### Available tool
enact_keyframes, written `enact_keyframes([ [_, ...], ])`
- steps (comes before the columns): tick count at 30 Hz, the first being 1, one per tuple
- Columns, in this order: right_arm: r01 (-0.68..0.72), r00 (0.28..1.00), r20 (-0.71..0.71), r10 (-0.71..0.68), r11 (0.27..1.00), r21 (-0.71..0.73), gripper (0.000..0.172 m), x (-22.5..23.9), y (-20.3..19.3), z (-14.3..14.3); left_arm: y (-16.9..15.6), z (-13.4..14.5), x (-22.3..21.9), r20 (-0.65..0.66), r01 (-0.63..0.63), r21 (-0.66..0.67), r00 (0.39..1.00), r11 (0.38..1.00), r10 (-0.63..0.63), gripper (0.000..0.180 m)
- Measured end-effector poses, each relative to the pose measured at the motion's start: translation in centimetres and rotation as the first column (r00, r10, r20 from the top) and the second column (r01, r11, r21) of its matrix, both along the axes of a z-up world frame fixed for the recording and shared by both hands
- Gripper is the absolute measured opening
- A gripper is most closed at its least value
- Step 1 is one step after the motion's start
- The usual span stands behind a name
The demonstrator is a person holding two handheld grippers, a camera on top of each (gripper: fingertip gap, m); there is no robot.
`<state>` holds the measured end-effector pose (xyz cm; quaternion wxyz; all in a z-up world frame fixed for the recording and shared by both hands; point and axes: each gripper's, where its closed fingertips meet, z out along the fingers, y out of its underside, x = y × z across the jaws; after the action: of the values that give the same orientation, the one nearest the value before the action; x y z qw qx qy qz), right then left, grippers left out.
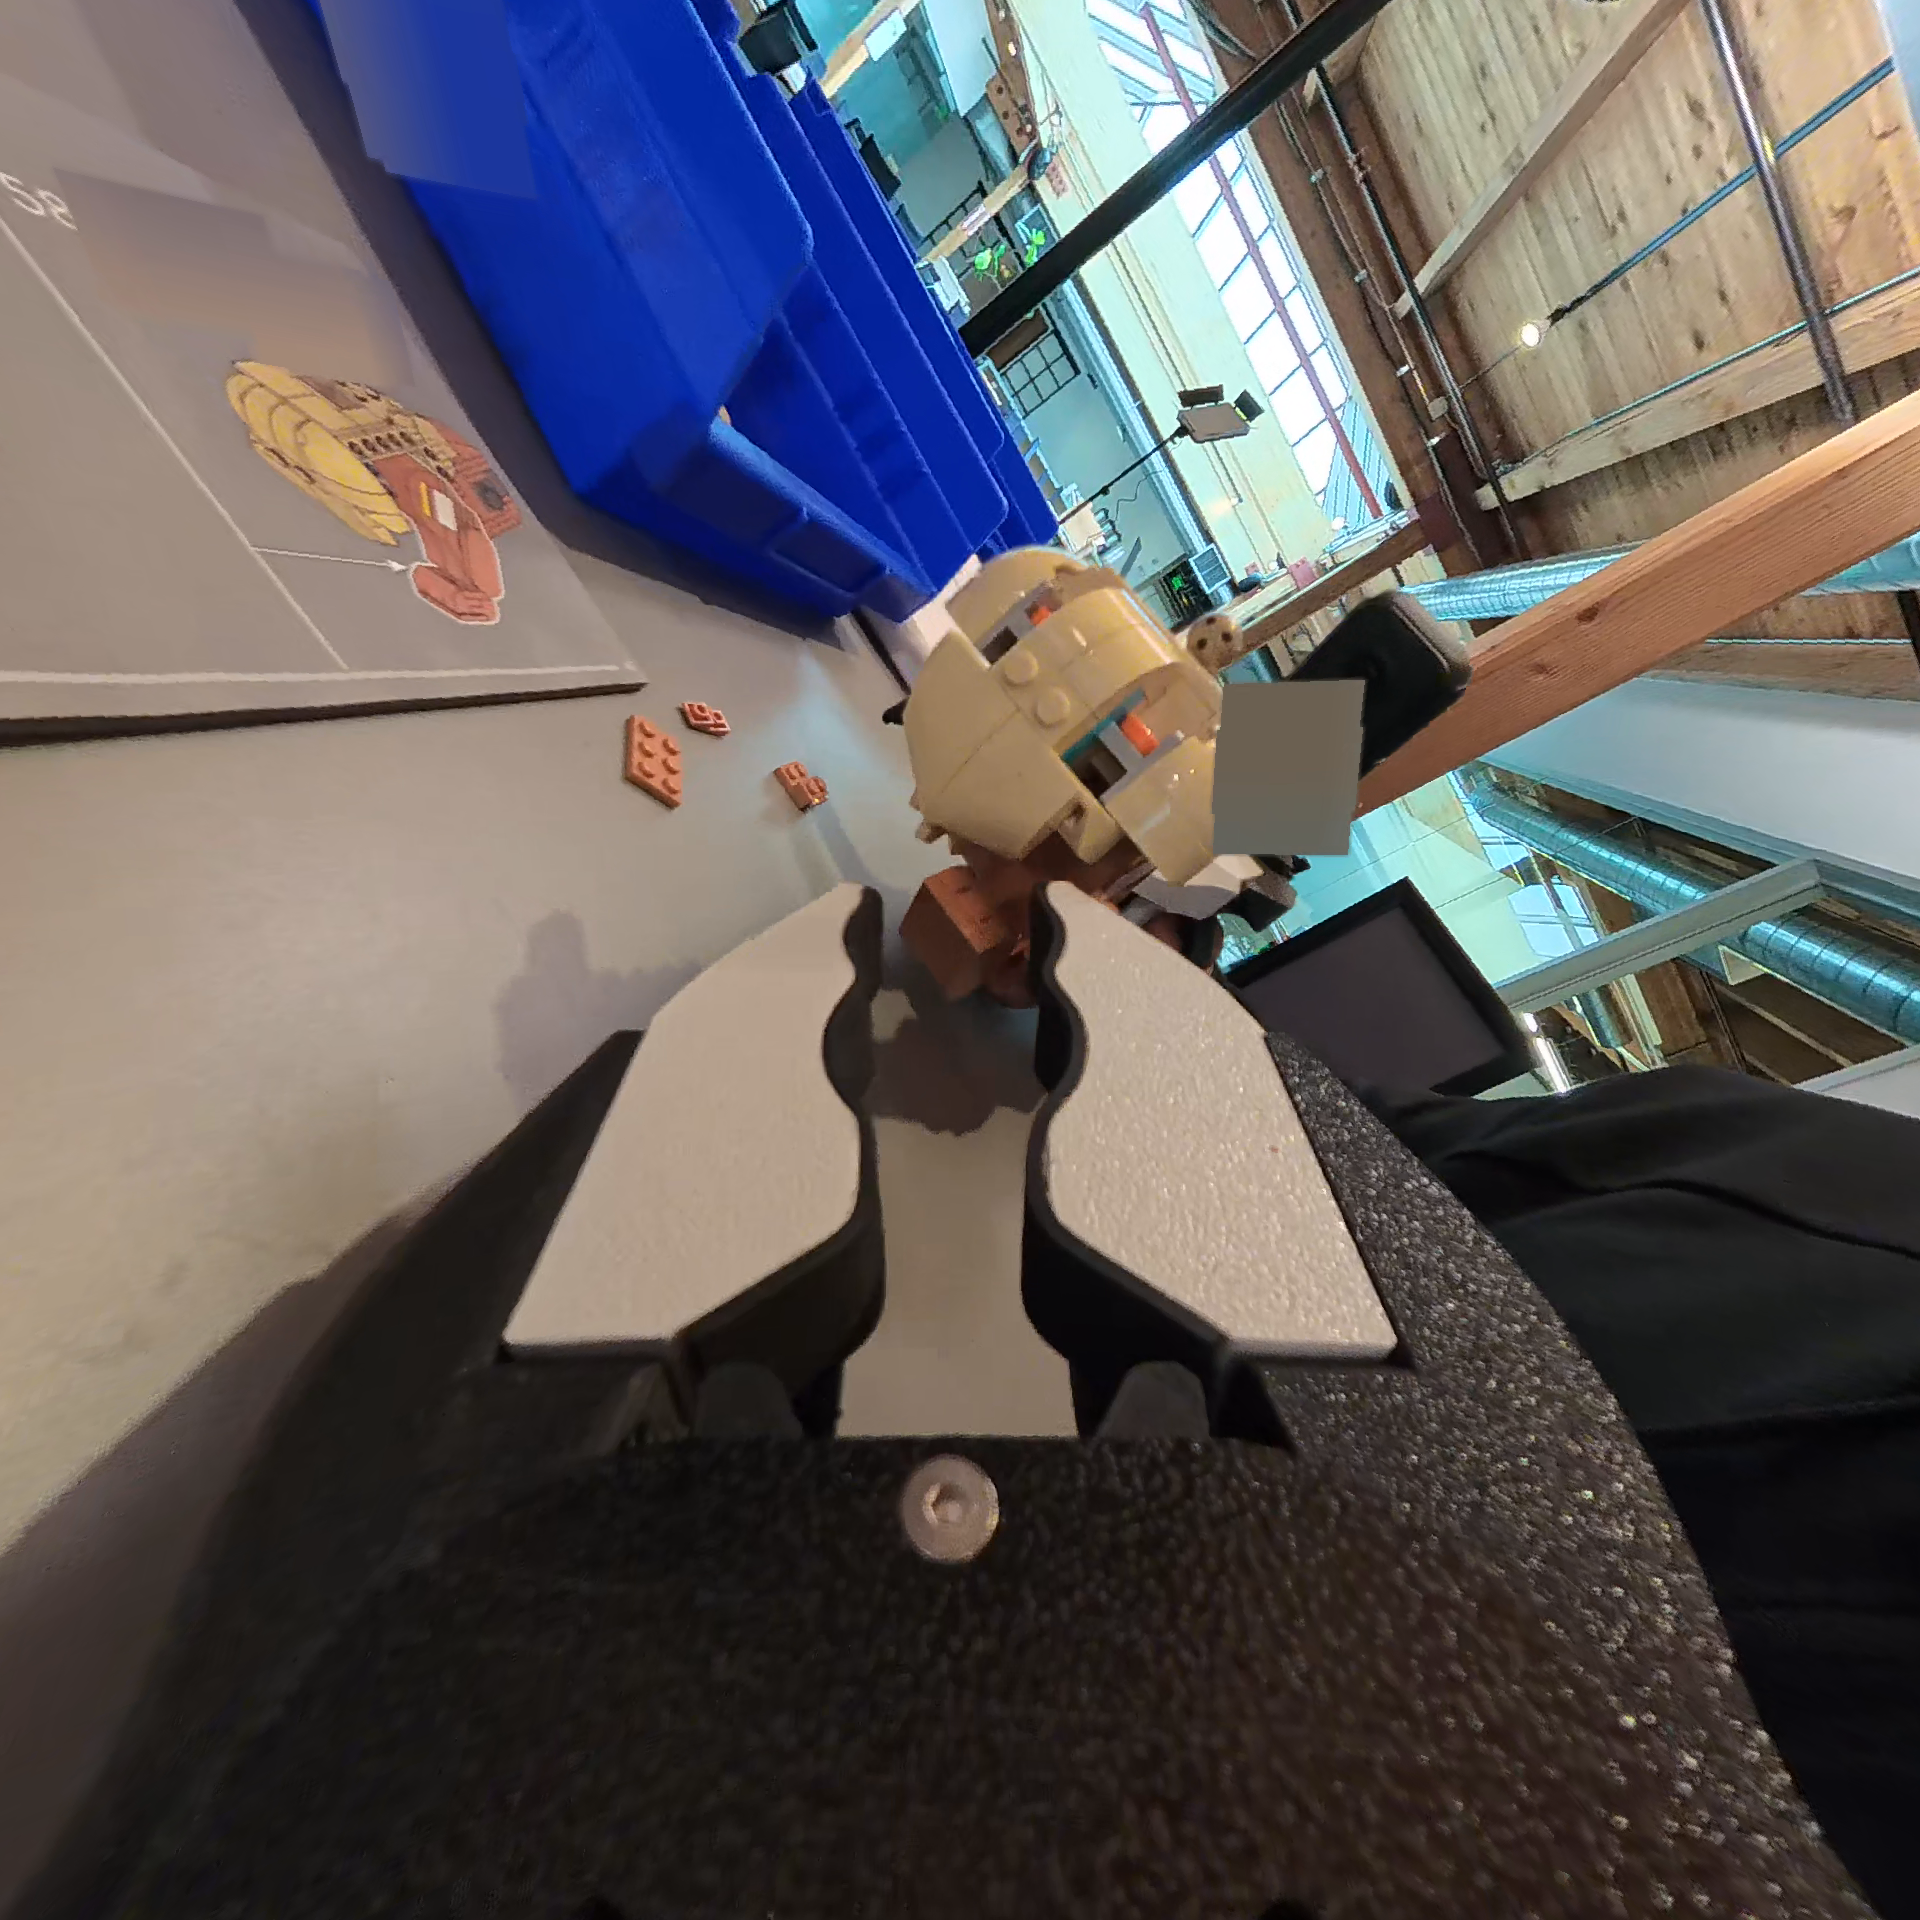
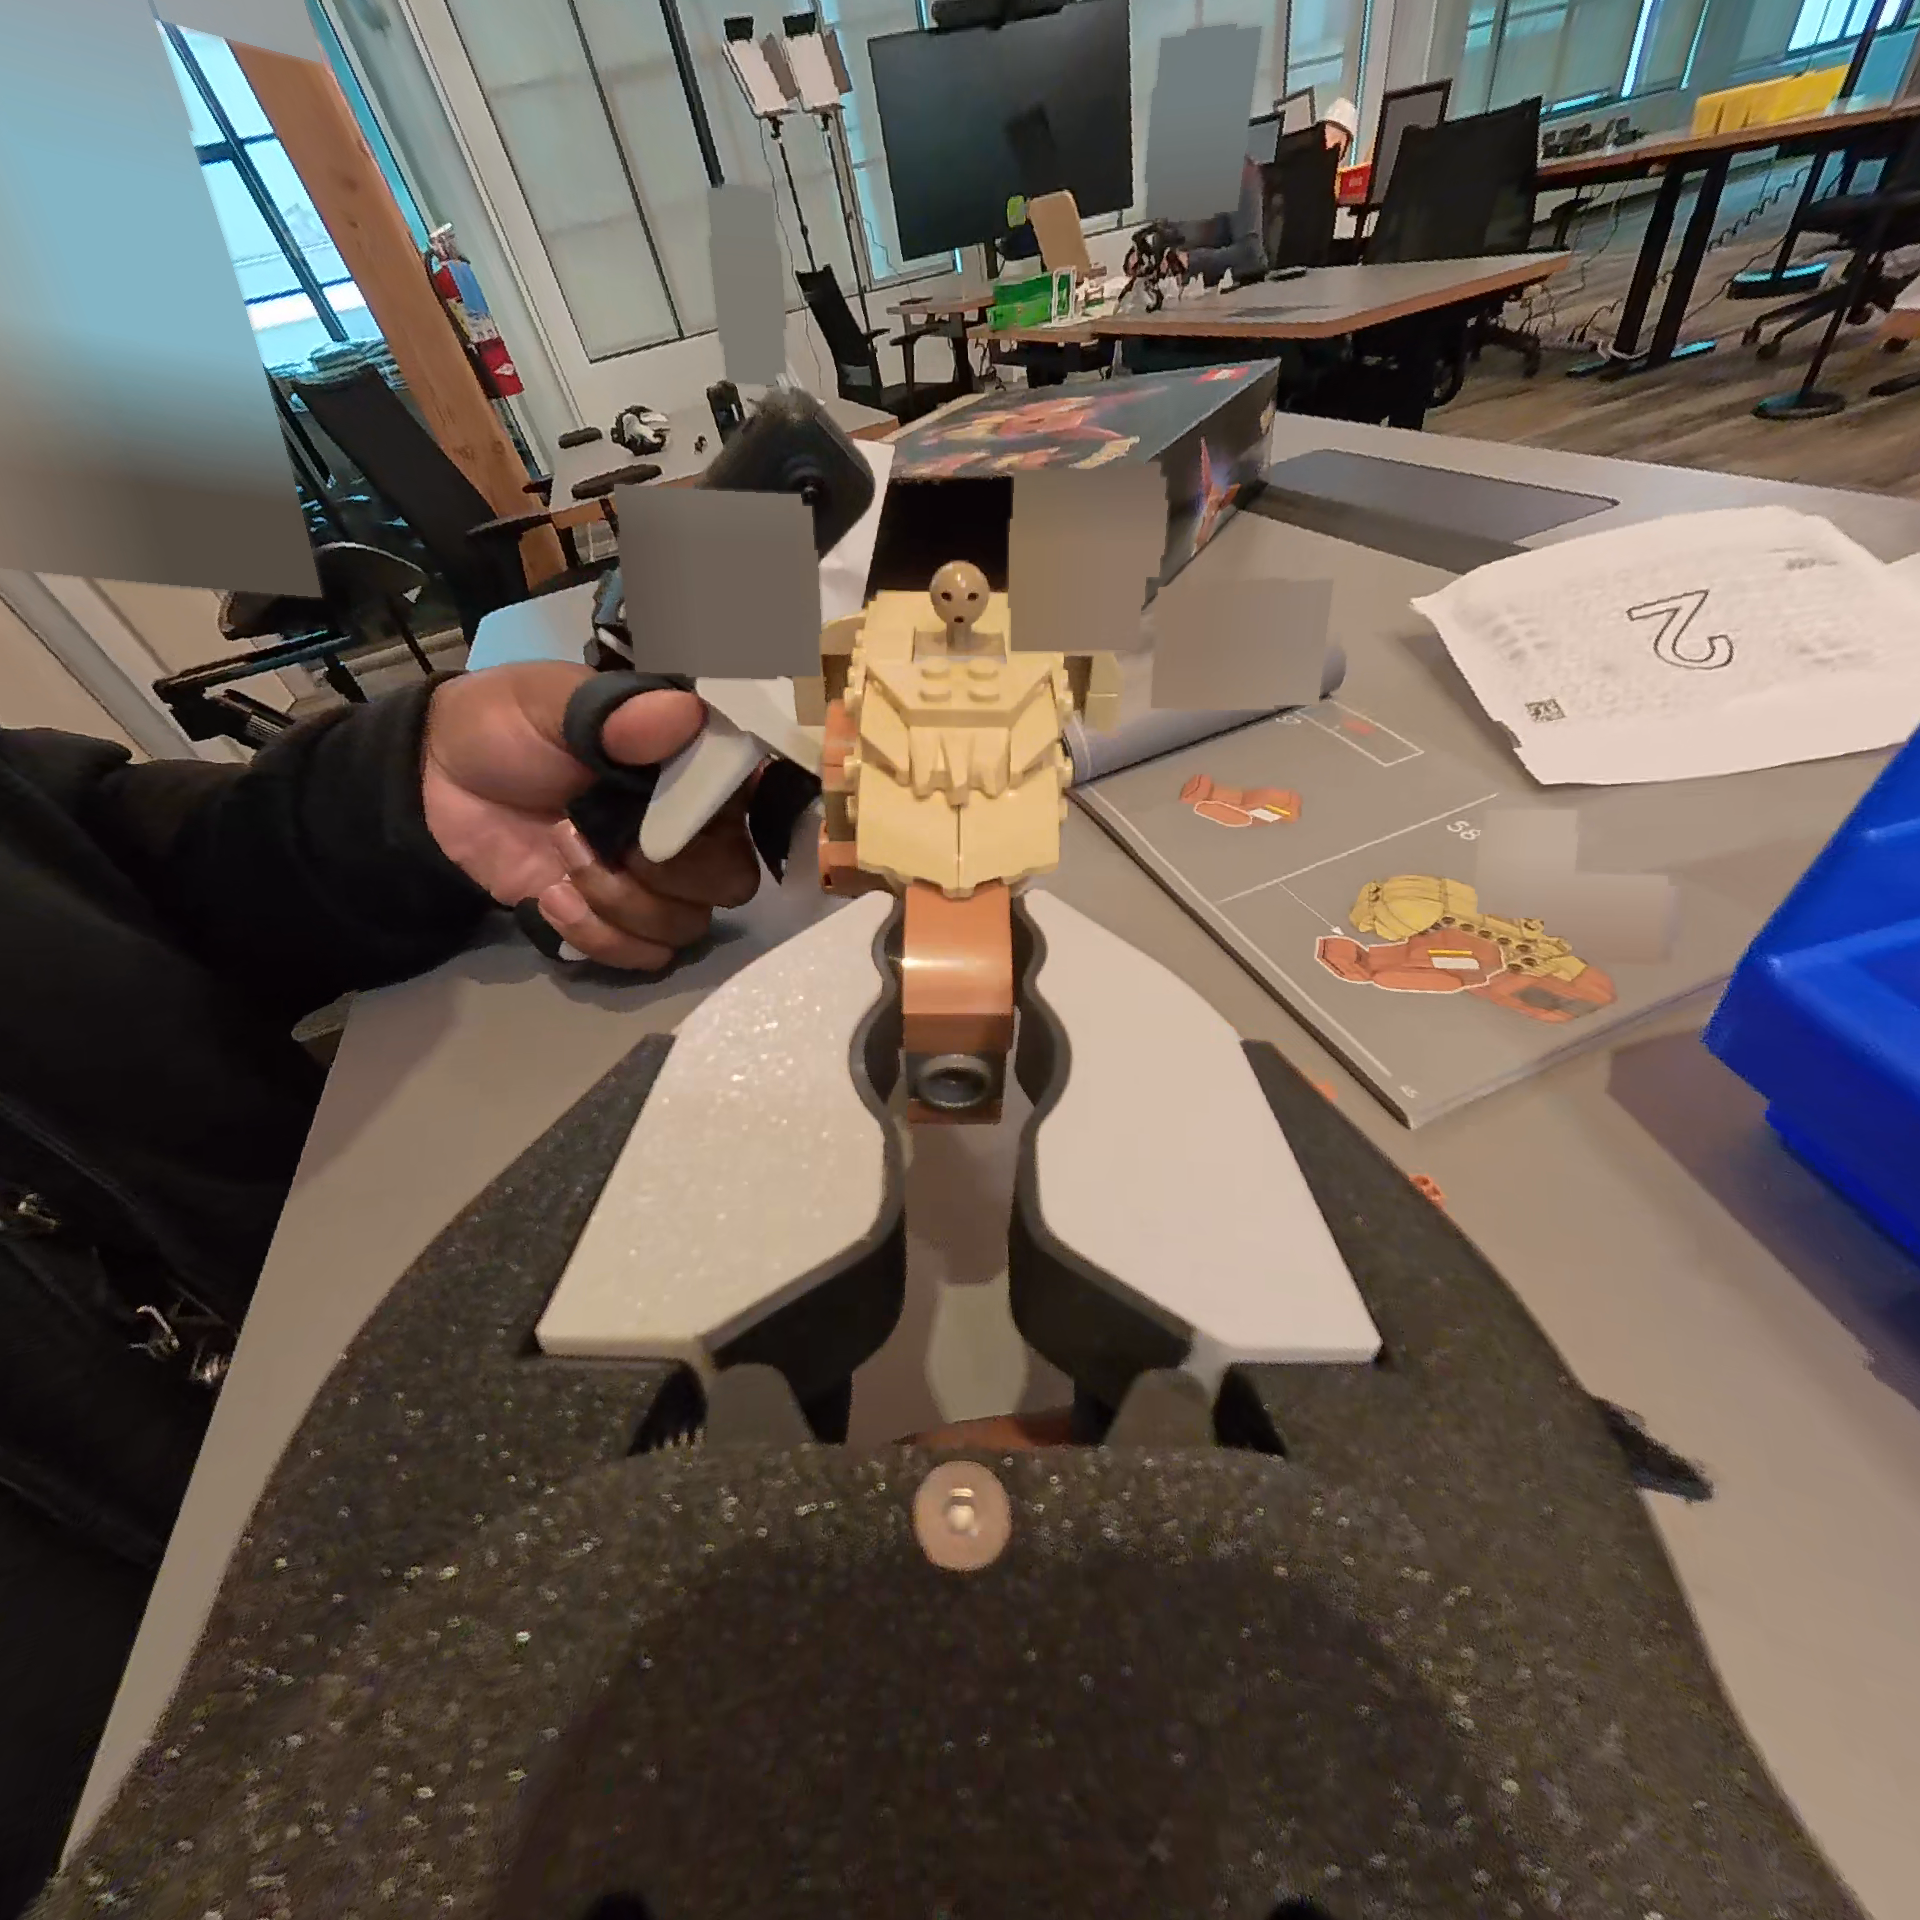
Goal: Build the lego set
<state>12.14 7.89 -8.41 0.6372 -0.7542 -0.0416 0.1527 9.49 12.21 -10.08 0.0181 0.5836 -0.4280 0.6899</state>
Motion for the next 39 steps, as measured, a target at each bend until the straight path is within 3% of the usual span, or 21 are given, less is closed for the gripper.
enact_keyframes([
  [8, 0.075, 0.996, -0.056, -0.072, 0.996, 0.052, 0.018, -0.1, 0.4, 0.4, 0.4, 0.4, 0.1, 0.001, -0.041, -0.134, 0.999, 0.990, 0.041, 0.021],
  [15, 0.161, 0.983, -0.107, -0.152, 0.984, 0.082, 0.018, 0.0, 0.9, 0.8, 1.1, 0.8, 0.5, -0.004, -0.133, -0.321, 0.990, 0.938, 0.139, 0.021],
  [28, 0.224, 0.965, -0.164, -0.206, 0.970, 0.095, 0.018, 0.5, 0.9, 1.0, -0.1, 0.3, 0.7, -0.066, -0.155, -0.428, 0.988, 0.891, 0.140, 0.019],
  [39, 0.236, 0.961, -0.172, -0.216, 0.966, 0.104, 0.018, 0.7, 0.8, 1.1, 0.0, 0.4, 1.1, -0.067, -0.169, -0.423, 0.986, 0.890, 0.155, 0.019],
])
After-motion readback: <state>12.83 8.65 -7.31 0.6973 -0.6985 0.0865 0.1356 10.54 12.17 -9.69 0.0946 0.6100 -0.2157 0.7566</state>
